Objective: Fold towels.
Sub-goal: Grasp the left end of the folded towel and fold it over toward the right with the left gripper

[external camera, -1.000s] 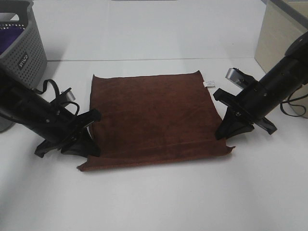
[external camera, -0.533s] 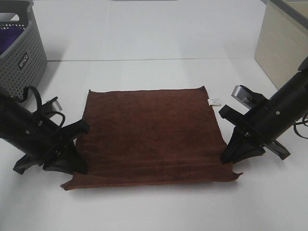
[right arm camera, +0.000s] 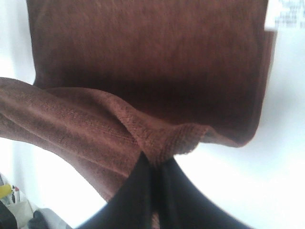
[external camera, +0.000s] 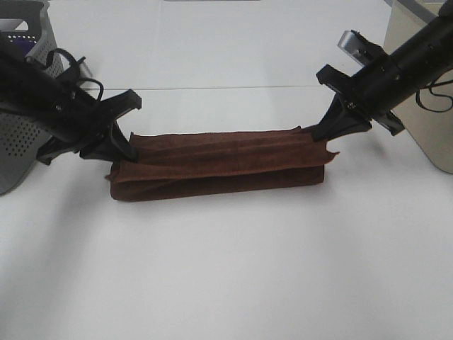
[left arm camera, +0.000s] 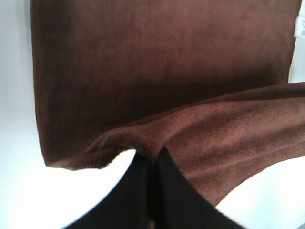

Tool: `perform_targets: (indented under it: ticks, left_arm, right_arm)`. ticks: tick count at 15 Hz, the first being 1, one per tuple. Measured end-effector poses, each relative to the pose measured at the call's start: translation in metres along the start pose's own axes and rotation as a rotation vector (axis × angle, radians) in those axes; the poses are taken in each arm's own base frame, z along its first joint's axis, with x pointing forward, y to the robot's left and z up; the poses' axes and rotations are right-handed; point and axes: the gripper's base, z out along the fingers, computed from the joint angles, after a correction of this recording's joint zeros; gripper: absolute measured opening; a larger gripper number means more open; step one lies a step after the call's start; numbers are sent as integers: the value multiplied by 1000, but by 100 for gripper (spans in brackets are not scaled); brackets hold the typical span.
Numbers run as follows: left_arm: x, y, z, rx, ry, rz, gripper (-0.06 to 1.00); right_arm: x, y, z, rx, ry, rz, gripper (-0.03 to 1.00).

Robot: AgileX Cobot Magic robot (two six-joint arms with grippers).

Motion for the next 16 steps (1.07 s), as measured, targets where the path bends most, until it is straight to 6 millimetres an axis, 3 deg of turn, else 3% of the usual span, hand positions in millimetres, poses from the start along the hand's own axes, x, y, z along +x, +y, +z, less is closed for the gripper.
perform_targets:
  ticks: [4, 8, 12, 14, 16]
  left_arm:
    - [-49, -14, 2, -51, -92, 78, 1]
    - [-72, -8, 26, -82, -102, 112, 1]
    - [-82, 5, 53, -102, -123, 98, 3]
    - [-82, 7, 57, -98, -125, 83, 18]
    - [-82, 6, 57, -94, -128, 79, 47]
  right_arm:
    - [-54, -7, 9, -26, -38, -16, 0]
    - [-80, -24, 31, -26, -51, -24, 0]
    - [-87, -46, 59, -23, -29, 28, 3]
    - [-87, -50, 63, -12, -37, 46, 17]
    - [-88, -50, 63, -22, -40, 58, 38]
